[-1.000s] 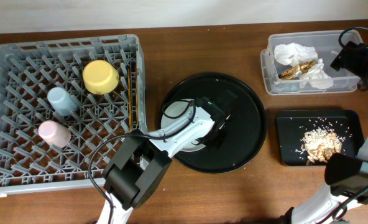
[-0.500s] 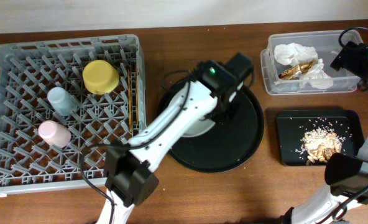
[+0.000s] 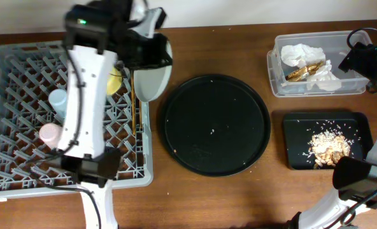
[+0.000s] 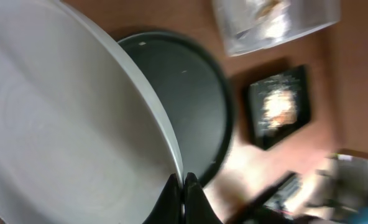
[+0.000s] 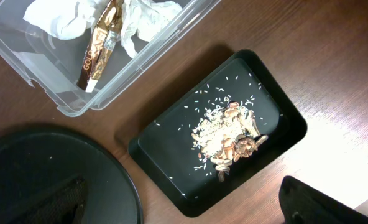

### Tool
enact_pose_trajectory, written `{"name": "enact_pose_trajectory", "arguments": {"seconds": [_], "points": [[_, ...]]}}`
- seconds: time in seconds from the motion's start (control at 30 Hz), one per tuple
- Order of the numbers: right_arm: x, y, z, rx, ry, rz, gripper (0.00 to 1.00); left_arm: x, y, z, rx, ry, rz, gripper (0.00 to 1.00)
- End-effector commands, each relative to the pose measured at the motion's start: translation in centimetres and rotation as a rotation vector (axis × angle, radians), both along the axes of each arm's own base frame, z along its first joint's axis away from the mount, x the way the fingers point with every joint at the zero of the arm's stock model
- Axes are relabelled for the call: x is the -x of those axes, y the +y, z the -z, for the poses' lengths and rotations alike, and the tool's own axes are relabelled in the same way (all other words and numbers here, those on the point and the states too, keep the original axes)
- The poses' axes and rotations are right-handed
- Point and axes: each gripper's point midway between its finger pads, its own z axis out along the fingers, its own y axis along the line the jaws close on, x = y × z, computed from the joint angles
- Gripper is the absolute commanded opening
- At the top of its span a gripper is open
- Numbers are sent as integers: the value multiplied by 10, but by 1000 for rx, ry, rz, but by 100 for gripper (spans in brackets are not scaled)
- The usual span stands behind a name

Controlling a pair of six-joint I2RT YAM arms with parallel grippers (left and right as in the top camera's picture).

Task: Sort waste into correct bins and load items into the dishwasher rack
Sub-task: 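Lift the white plate by its rim with the left gripper toward the rack, then stand the white plate upright in the rack's right column and release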

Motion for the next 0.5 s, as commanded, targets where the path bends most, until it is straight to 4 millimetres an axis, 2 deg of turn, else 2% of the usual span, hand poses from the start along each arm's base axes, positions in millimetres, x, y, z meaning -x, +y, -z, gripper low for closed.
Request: {"name": "enact_pose_trajectory", "arguments": {"seconds": [0.0, 0.13, 0.23, 0.47], "points": [[1, -1, -2, 4, -2, 0, 99, -9, 13, -18, 224, -9, 70, 1], [1, -1, -2, 4, -2, 0, 99, -17, 33, -29, 346, -37, 83, 1], [1, -1, -2, 4, -2, -1, 99, -27, 50, -21, 349, -24, 41, 1], [1, -1, -2, 4, -2, -1, 99, -57, 70, 34, 356, 96, -22, 1]]}}
